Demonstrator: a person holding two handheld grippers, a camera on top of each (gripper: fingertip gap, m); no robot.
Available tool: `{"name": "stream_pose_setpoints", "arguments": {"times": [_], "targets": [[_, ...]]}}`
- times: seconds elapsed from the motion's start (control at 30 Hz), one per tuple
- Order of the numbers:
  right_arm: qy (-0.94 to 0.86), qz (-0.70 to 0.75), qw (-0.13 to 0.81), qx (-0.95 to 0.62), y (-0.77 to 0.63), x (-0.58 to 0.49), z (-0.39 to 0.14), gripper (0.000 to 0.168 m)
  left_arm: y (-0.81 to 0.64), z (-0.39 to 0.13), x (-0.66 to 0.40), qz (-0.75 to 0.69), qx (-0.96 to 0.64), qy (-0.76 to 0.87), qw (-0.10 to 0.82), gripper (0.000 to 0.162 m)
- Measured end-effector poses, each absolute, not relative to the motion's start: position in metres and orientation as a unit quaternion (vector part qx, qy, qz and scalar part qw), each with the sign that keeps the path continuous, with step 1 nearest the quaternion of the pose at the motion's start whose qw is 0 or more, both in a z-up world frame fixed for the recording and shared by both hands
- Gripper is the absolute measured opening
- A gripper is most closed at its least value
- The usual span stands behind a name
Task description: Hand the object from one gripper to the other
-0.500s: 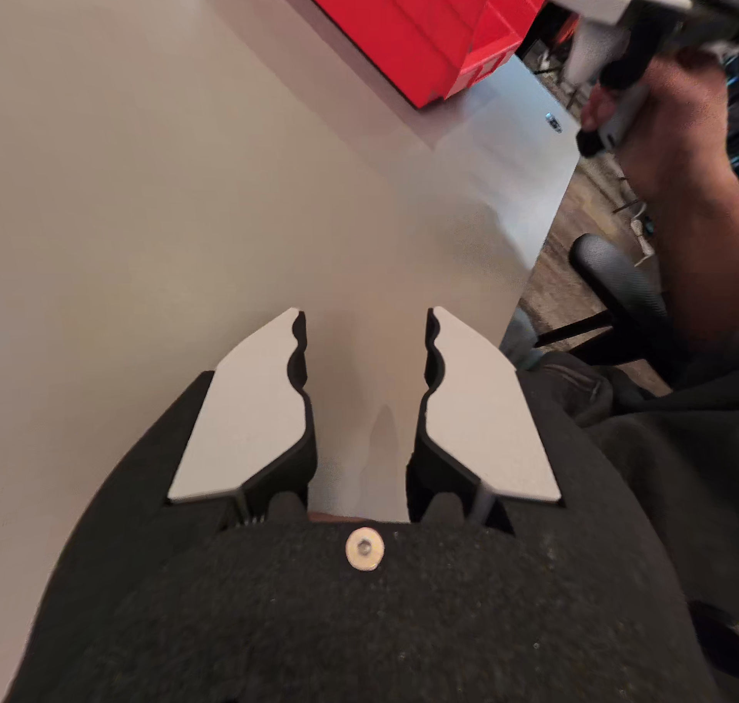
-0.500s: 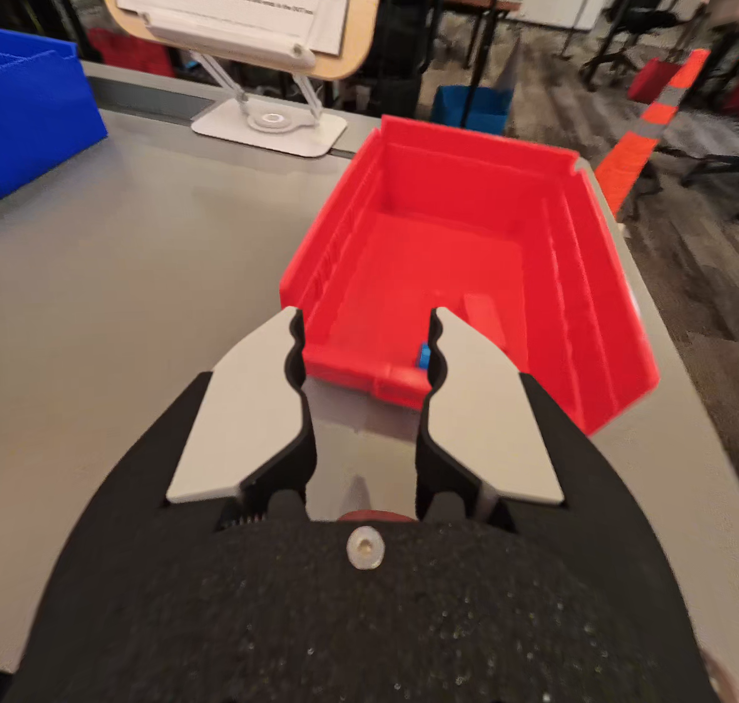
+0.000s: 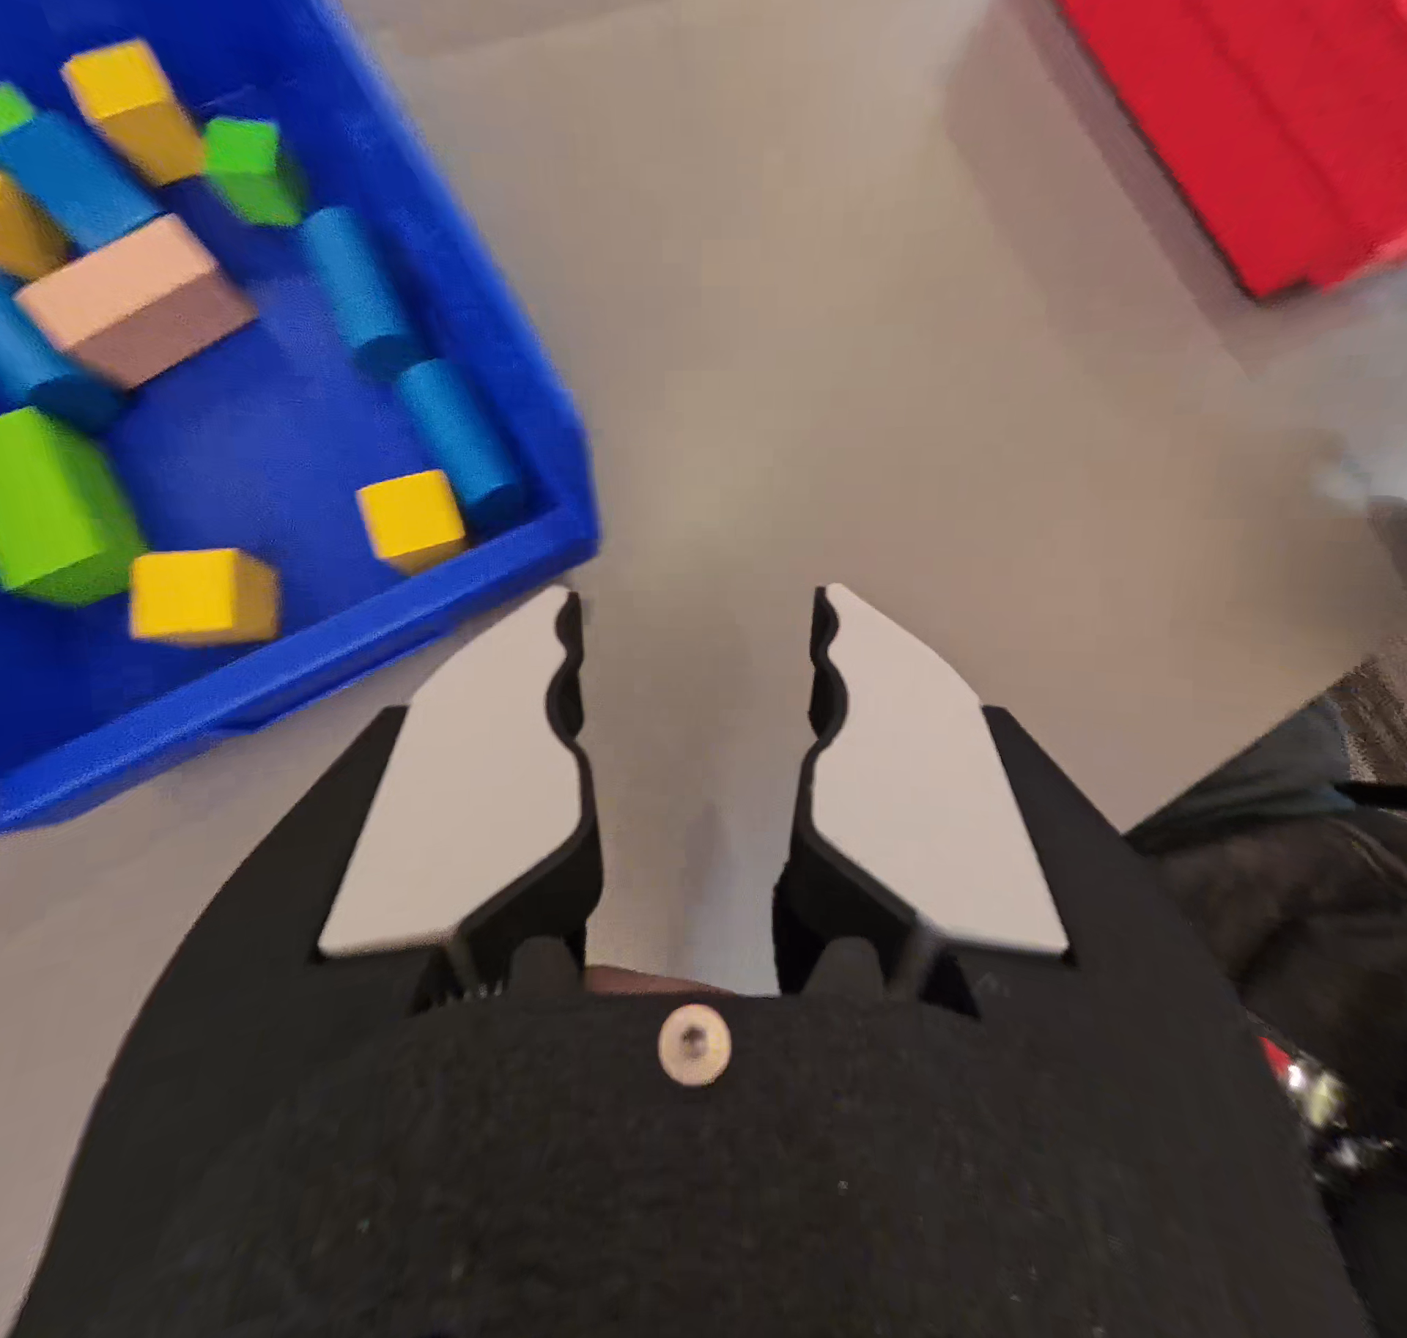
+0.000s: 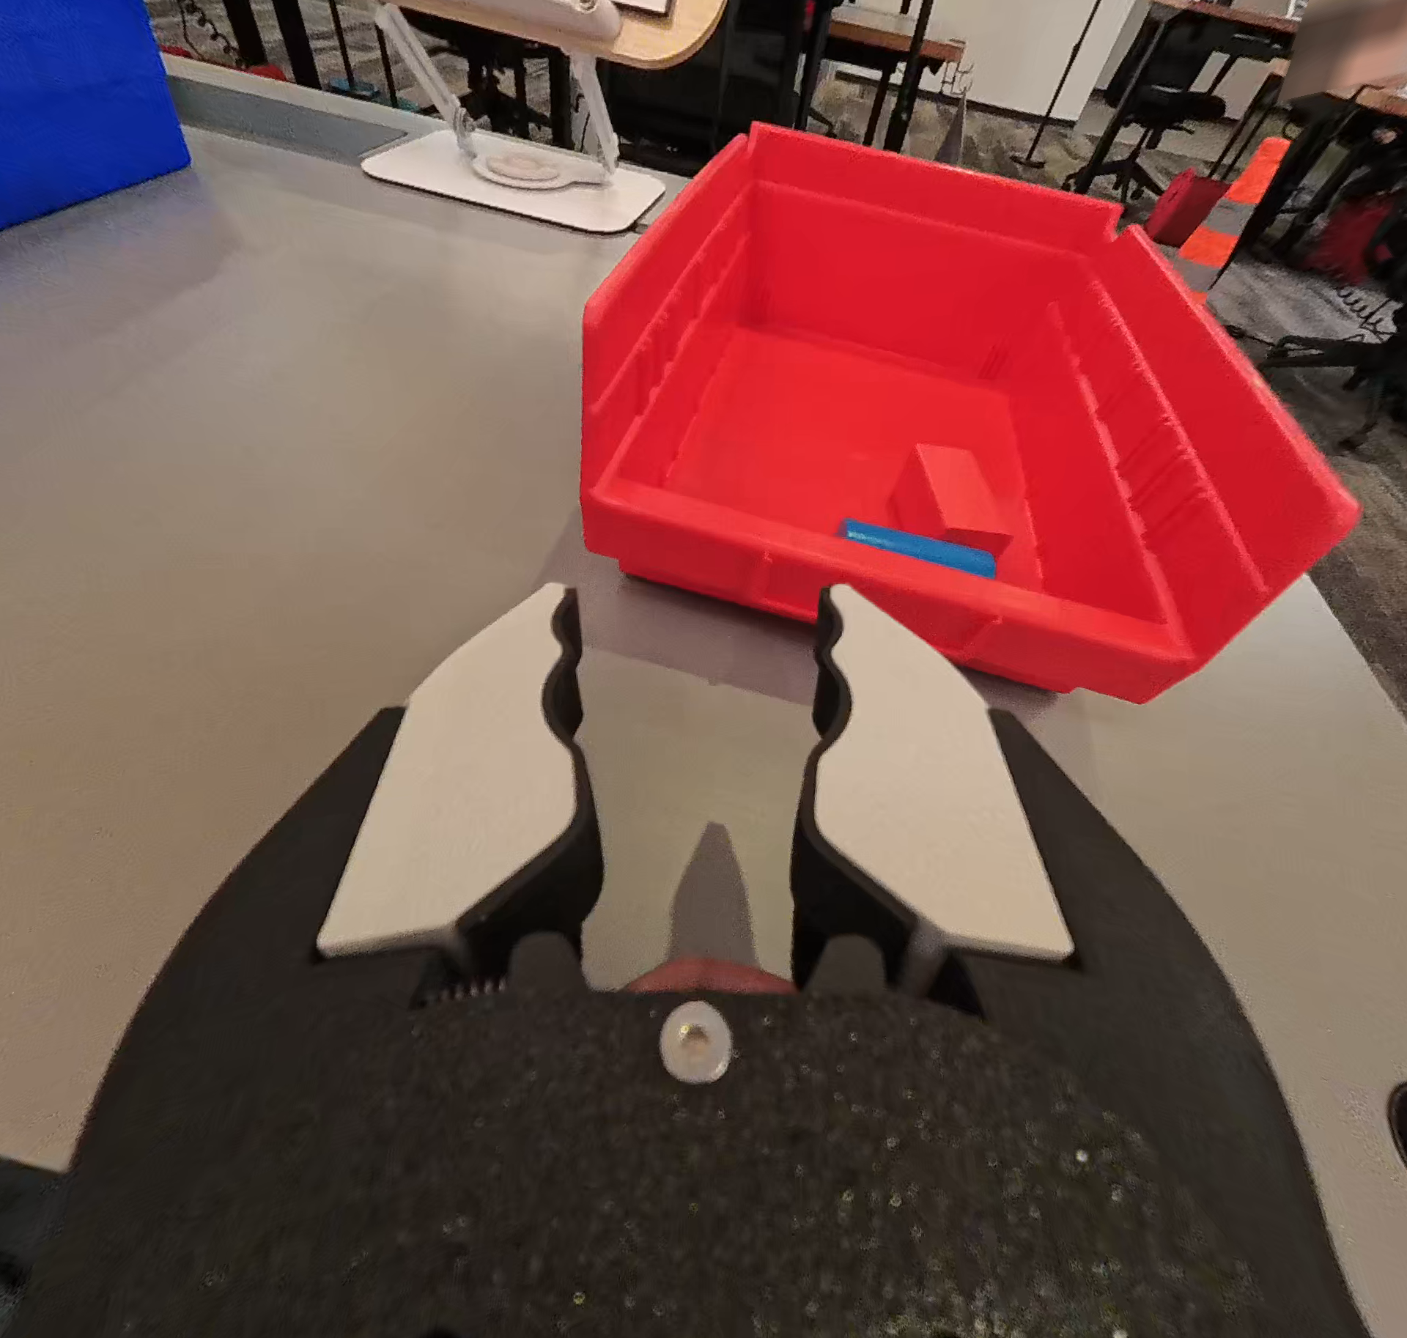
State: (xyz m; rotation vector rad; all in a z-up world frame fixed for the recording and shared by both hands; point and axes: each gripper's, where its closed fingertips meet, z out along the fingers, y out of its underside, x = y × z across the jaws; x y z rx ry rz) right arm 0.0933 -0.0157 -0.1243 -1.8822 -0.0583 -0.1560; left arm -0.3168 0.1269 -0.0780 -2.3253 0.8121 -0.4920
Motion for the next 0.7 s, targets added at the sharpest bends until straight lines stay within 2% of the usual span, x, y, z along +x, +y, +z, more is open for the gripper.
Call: {"name": "stream_pose_setpoints", "arguments": {"times": [0.17, 0.27, 0.63, 0.7], "targets": [[-0.036, -0.071, 0.582, -0.809, -0.012, 0.095, -0.123, 0.059, 0.189, -0.104, -0.343, -0.108, -0.936, 0.263, 0.21, 0.044], [-0.034, -0.056, 0.591, -0.804, -0.013, 0.092, -0.12, 0.059, 0.21, -0.128, -0.353, -0.065, -0.954, 0.254, 0.149, 0.043], [-0.054, -0.074, 0.576, -0.813, -0.014, 0.09, -0.125, 0.059, 0.227, -0.164, -0.359, -0.057, -0.967, 0.239, 0.062, 0.043], [-0.057, -0.072, 0.577, -0.812, -0.014, 0.089, -0.125, 0.059, 0.227, -0.169, -0.357, -0.069, -0.97, 0.228, 0.052, 0.038]]}}
